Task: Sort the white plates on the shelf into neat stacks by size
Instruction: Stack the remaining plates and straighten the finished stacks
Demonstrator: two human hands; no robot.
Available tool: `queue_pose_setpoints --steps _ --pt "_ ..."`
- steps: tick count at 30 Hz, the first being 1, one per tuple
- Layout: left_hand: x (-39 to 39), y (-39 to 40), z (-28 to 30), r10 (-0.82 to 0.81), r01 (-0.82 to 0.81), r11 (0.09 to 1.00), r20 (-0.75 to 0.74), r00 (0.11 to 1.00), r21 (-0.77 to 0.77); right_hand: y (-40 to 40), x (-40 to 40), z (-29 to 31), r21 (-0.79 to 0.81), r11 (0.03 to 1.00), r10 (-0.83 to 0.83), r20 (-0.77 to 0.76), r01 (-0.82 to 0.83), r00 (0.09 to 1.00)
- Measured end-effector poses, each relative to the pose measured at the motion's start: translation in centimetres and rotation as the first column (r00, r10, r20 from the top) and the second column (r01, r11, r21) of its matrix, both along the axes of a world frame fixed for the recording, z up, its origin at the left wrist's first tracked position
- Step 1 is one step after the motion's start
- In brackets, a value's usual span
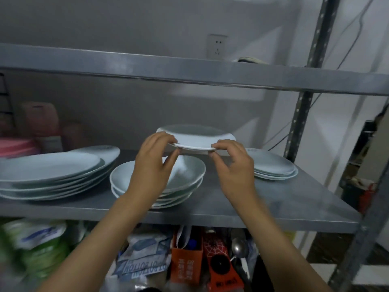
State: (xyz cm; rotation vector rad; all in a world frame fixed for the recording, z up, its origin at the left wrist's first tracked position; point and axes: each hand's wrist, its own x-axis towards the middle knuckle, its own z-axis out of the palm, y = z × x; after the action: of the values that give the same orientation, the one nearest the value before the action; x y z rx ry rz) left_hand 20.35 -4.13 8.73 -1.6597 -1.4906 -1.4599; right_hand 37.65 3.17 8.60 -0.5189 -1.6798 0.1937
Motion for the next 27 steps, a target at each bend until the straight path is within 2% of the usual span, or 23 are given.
queue_pose_setpoints --steps 6,12,19,27 --pt "-3.9 -3.5 -0.9 0.006 -0.008 0.996 -0.033 0.999 -0.088 -1.7 -3.4 -0.9 -0.035 0.991 0.133 0.090 -0.131 0.987" --pt "-6.1 -5.5 -2.2 0.103 -0.113 0.985 -0.086 0.991 -0.129 -2.5 -4.9 -1.3 -0.122 0.982 0.168 0.246 -0.141 0.955" --pt "-7.3 -6.4 -4.4 0.100 -0.115 0.978 -0.098 0.990 -0.171 -1.5 -5.1 -1.7 -0.141 0.990 -0.002 0.166 0.025 0.986" --pt "-8.4 -6.6 -5.9 0.077 -0.100 0.978 -0.128 0.989 -0.184 -1.2 -5.3 -2.4 -0.217 0.974 -0.016 0.186 0.057 0.982"
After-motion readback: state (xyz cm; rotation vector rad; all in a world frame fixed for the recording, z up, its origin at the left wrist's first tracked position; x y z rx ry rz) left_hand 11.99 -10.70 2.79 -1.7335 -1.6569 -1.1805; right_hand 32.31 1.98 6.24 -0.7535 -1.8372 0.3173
